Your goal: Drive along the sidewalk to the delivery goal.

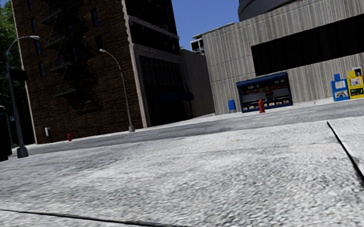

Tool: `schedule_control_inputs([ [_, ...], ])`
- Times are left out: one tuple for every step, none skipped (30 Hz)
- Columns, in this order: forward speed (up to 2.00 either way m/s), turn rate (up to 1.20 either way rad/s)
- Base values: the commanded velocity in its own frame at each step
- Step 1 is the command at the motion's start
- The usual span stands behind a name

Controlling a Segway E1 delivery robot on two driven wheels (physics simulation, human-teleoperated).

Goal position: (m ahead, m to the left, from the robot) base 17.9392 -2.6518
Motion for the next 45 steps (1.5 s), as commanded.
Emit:
schedule_control_inputs([
  [2.00,0.00],
  [2.00,0.00],
  [2.00,0.00],
  [2.00,0.00],
  [2.00,0.00],
  [2.00,0.00],
  [2.00,0.00],
  [2.00,0.00],
  [2.00,0.00],
  [2.00,0.00],
  [2.00,0.00],
  [2.00,0.00],
  [2.00,0.00],
  [2.00,0.00],
  [2.00,0.00],
  [2.00,0.00],
  [2.00,0.00],
  [2.00,0.00],
  [2.00,0.00],
  [2.00,0.00],
  [2.00,0.00],
  [2.00,0.00],
  [2.00,0.00],
  [2.00,0.00],
  [2.00,0.04],
  [2.00,0.04],
  [2.00,0.50],
  [2.00,0.77],
  [2.00,0.99],
  [2.00,1.12],
  [2.00,1.15],
  [2.00,1.16],
  [2.00,1.16],
  [2.00,1.17],
  [2.00,1.17],
  [2.00,1.17],
  [2.00,1.17],
  [2.00,1.17],
  [2.00,1.17],
  [2.00,1.17],
  [2.00,1.17],
  [2.00,1.17],
  [2.00,1.17],
  [2.00,1.17],
  [2.00,1.17],
])
